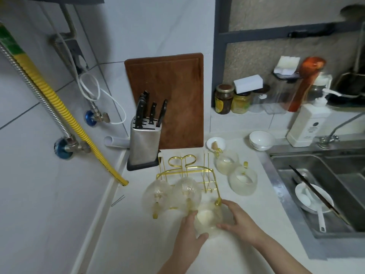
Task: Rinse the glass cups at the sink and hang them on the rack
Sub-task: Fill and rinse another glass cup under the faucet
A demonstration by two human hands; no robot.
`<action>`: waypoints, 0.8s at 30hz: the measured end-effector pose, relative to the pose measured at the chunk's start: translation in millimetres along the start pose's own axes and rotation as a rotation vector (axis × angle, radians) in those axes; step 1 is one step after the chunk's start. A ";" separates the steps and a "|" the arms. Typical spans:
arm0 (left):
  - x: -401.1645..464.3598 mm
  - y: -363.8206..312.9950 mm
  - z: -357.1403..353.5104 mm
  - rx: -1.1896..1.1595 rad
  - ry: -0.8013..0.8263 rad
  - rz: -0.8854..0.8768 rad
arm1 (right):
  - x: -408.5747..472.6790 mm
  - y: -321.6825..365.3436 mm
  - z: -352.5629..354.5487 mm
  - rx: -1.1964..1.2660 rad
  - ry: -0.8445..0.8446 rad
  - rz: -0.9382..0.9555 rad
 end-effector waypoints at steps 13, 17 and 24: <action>37.8 36.0 -29.1 -0.206 -0.011 0.071 | 4.4 -19.5 -22.7 0.258 0.041 -0.103; 25.0 13.9 -38.3 -0.175 0.042 0.018 | -13.9 -28.6 -9.9 0.323 -0.047 -0.114; 5.7 -64.4 -69.9 -0.128 0.101 -0.154 | -65.7 -35.9 53.8 0.441 -0.256 -0.103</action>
Point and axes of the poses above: each hand's wrist, its own x-axis towards the middle knuckle, its own z-axis out of the back of the hand, y = z × x, the point moved 5 cm from there along x, towards the middle knuckle, and after that the axes turned 10 degrees about z, right-handed, at the moved point
